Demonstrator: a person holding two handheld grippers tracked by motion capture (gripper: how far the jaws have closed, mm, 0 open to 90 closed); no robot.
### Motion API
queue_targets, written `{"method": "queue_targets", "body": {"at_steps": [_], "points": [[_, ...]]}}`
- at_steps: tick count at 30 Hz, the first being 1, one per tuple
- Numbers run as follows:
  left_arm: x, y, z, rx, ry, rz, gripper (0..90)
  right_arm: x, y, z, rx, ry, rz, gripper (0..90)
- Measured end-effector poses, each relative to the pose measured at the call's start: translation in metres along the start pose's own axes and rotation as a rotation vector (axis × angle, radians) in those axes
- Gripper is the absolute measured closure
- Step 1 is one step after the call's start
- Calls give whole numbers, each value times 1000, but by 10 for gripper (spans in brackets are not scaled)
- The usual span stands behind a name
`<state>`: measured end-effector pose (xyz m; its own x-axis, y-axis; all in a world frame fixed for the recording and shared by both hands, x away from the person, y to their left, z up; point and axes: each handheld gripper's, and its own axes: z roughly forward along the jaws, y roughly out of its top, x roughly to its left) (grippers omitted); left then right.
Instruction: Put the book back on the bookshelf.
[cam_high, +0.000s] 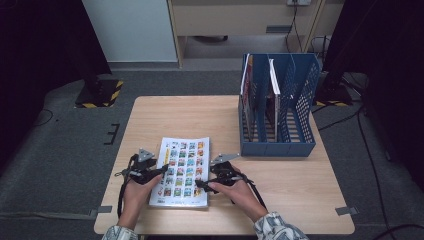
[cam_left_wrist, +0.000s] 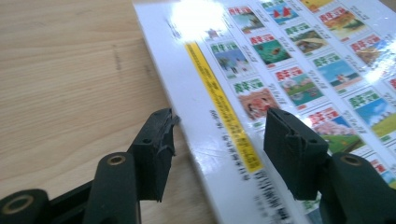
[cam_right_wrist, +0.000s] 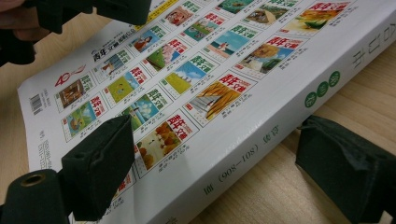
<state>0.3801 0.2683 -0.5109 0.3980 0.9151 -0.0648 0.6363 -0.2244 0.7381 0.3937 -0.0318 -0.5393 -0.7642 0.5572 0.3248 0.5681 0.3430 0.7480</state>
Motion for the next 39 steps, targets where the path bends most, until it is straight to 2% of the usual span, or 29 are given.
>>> {"method": "queue_targets", "body": {"at_steps": [2, 4, 8, 14, 26, 35, 39], "points": [[5, -3, 1, 24, -20, 8, 352, 0, 0, 0, 0, 3, 3, 119], [6, -5, 3, 18, -52, -9, 352, -1, 0, 0, -5, 4, 3, 136], [3, -5, 7, 17, -102, -11, 374, -2, 1, 1, 0, 4, -5, 143], [6, -7, 9, 18, -132, -54, 382, -6, 4, 3, -5, 35, 18, 169], [5, -8, 9, 14, -132, -60, 382, -12, 14, 13, -4, 67, 29, 250], [6, -9, 9, 14, -143, -59, 381, -9, 23, 18, 0, 43, 28, 282], [6, -10, 9, 17, -150, -69, 380, -5, 32, 13, 3, 34, 4, 308]]}}
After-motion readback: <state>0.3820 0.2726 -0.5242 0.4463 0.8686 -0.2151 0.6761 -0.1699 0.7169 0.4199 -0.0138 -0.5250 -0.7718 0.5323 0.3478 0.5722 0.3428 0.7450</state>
